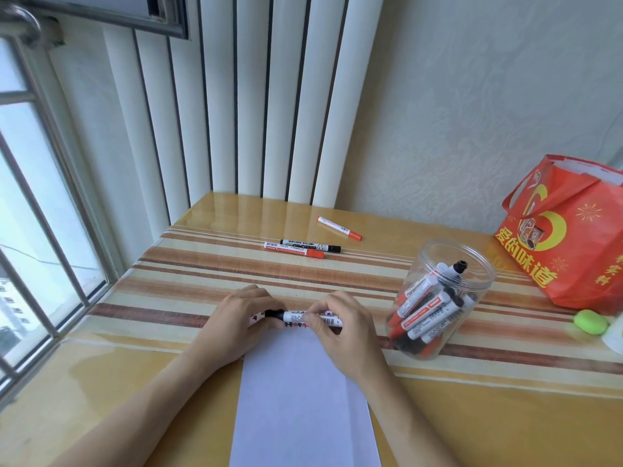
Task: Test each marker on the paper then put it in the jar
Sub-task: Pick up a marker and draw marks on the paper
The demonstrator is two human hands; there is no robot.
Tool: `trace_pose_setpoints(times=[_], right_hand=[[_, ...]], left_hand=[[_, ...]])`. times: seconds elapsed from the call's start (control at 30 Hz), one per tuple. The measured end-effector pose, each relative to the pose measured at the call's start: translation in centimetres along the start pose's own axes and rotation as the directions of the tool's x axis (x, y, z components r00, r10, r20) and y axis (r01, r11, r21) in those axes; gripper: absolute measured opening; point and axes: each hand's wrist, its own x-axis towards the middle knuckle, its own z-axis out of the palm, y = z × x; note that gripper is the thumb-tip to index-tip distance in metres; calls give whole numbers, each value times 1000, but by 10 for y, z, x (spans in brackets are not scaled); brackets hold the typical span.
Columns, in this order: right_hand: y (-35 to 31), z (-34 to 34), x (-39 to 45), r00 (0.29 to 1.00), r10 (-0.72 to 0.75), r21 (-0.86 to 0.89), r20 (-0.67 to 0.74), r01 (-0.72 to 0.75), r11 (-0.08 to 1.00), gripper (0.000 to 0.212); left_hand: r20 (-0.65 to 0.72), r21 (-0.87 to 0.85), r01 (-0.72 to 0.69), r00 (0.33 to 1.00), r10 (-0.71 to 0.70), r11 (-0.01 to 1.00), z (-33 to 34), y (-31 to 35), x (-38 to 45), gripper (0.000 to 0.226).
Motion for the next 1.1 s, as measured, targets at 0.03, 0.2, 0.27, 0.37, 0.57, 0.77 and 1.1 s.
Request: trace_pose_setpoints(times=[0.03, 0.2, 0.27, 0.37, 0.57, 0.77, 1.1], right_hand=[[-4, -2, 2, 998, -21, 27, -54, 22, 999, 8], [-32, -26, 17, 977, 9, 96, -215, 11, 995, 14], [-46, -50, 24, 927, -48, 23, -371, 61, 998, 12], [-66, -99, 30, 737, -219, -205, -639, 111, 972, 7], [-61, -161, 38, 716, -191, -415, -671, -149, 898, 5], [-29, -152, 36, 946, 182, -669, -270, -320, 671, 45], [-39, -144, 38, 931, -3, -709, -365, -276, 649, 57]], left_hand=[[6, 1, 9, 1000, -9, 1000, 0, 1, 0, 21], [110, 36, 47, 993, -51, 998, 2, 1, -2, 39], [140, 58, 63, 988, -70, 996, 3, 0, -3, 42], [209, 94, 13, 977, -32, 995, 5, -3, -4, 44], [336, 108, -21, 942, -17, 994, 3, 0, -4, 44], [346, 129, 2, 937, -46, 992, 1, 4, -4, 51], [186, 127, 127, 971, -150, 984, 4, 2, -4, 50]])
